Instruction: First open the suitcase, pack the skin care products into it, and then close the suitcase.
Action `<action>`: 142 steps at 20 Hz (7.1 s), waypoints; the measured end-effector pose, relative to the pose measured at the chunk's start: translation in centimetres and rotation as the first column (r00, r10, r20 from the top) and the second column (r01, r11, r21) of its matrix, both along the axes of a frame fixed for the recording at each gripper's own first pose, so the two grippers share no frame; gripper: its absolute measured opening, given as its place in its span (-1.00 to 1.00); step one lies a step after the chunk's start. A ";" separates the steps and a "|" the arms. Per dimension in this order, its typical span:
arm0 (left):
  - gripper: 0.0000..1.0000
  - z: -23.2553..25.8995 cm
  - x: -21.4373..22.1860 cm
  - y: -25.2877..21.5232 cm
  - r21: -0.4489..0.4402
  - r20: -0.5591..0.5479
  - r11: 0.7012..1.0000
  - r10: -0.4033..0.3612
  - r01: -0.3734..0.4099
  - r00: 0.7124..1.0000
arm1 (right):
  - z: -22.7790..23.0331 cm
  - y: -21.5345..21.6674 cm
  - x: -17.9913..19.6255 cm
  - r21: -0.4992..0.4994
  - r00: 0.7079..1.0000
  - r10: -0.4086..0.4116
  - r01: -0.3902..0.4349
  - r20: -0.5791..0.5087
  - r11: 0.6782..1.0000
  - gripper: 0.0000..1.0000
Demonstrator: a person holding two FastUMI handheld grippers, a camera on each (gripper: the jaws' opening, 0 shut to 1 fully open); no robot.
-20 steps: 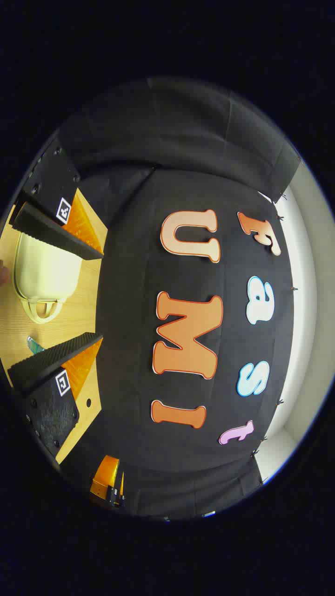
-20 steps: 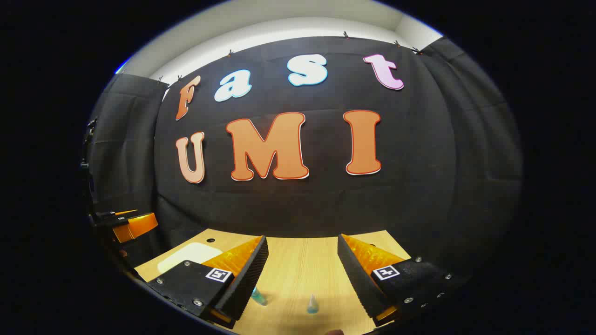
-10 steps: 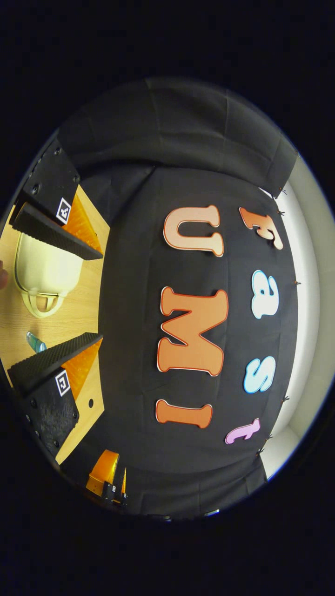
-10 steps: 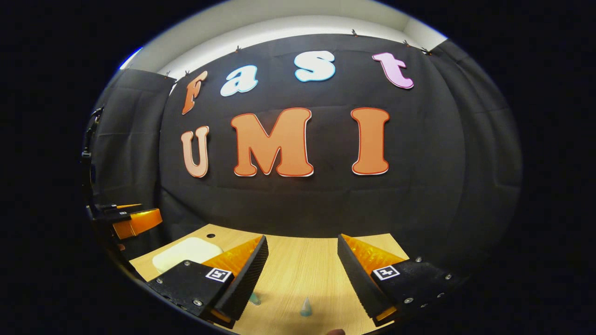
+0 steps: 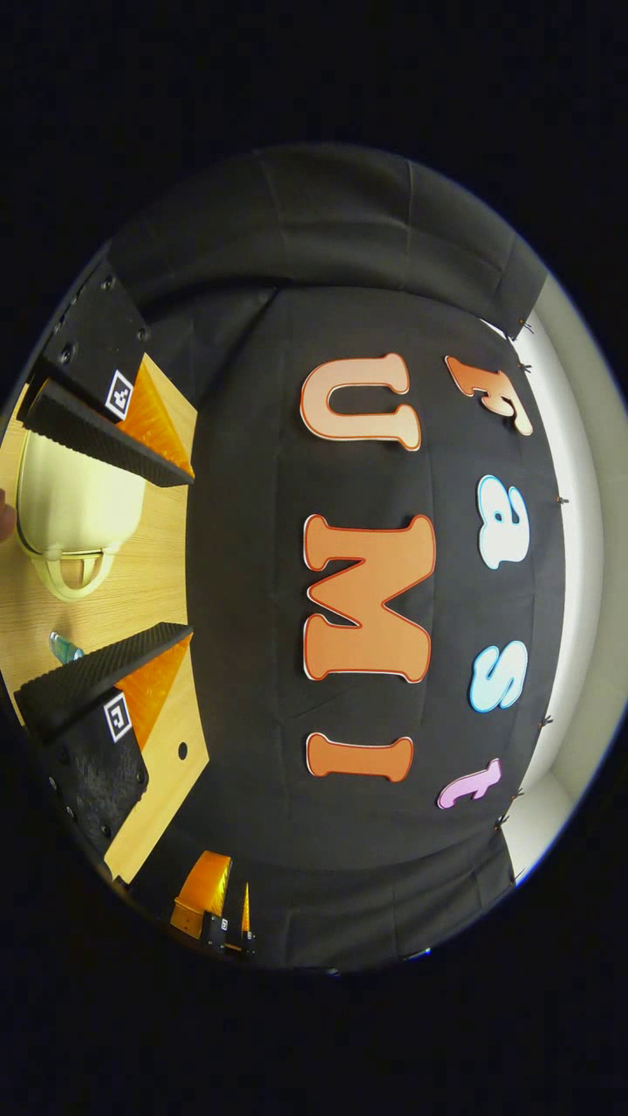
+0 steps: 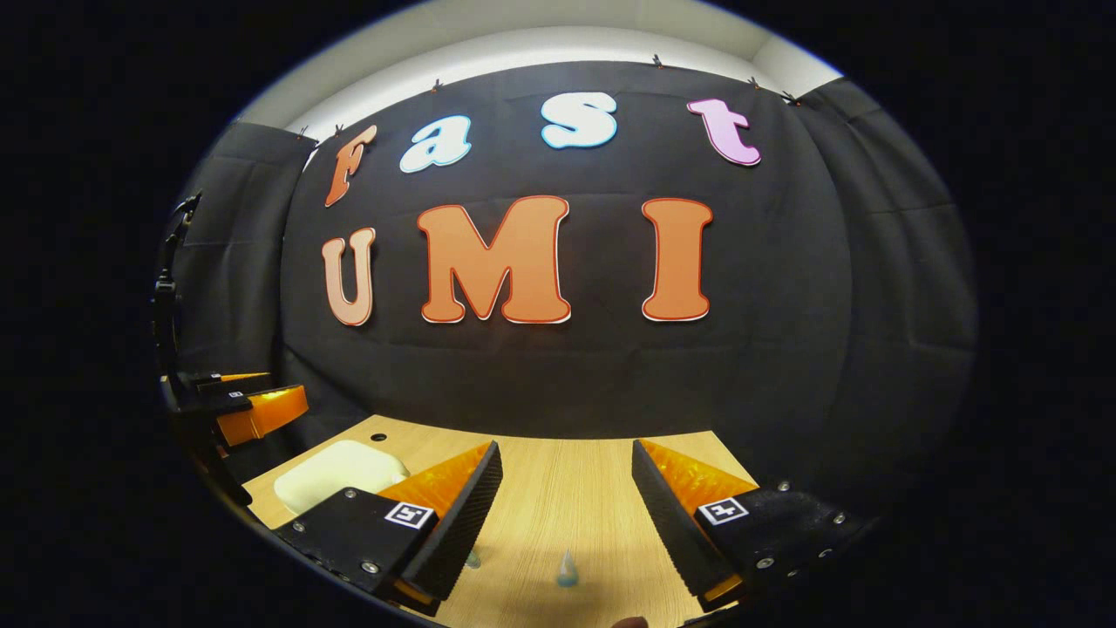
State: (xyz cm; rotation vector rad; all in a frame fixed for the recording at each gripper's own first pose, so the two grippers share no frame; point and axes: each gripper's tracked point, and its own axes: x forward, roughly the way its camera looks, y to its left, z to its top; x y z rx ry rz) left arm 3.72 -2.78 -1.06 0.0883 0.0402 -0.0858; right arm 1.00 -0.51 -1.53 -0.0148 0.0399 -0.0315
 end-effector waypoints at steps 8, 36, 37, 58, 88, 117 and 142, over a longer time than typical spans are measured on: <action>0.93 -3.6 0.3 0.1 0.205 -0.020 0.979 -0.006 0.010 1.000 | -1.5 0.5 0.5 -0.002 0.999 0.007 -0.007 -0.034 1.000 0.89; 0.94 -28.4 6.5 -2.1 0.852 -0.392 0.399 0.053 0.340 0.919 | -9.6 -9.7 1.2 0.107 0.952 -0.182 0.214 -0.246 0.971 0.89; 0.94 -28.8 6.7 -2.0 0.847 -0.410 0.396 0.063 0.355 0.910 | -9.5 -9.8 1.3 0.111 0.951 -0.185 0.218 -0.250 0.970 0.89; -0.87 -26.8 6.3 -3.7 0.419 -0.513 0.856 -0.052 0.303 0.857 | -7.4 -2.7 2.5 0.166 0.974 -0.091 0.126 -0.206 0.978 0.89; -0.88 -45.2 11.3 1.2 -0.133 -0.610 0.960 0.116 -0.246 0.784 | -5.8 15.3 0.4 0.296 0.974 -0.032 0.100 -0.224 0.950 0.90; 0.94 -26.7 9.0 -20.4 0.004 -0.167 0.980 0.195 -0.197 0.967 | -4.9 6.3 -1.2 0.082 0.980 -0.073 0.089 -0.185 0.993 0.91; 0.96 -51.5 12.2 -59.7 0.036 -0.376 0.996 -0.061 0.081 0.925 | -12.6 -9.7 -2.5 0.033 0.924 -0.089 0.109 -0.371 0.993 0.90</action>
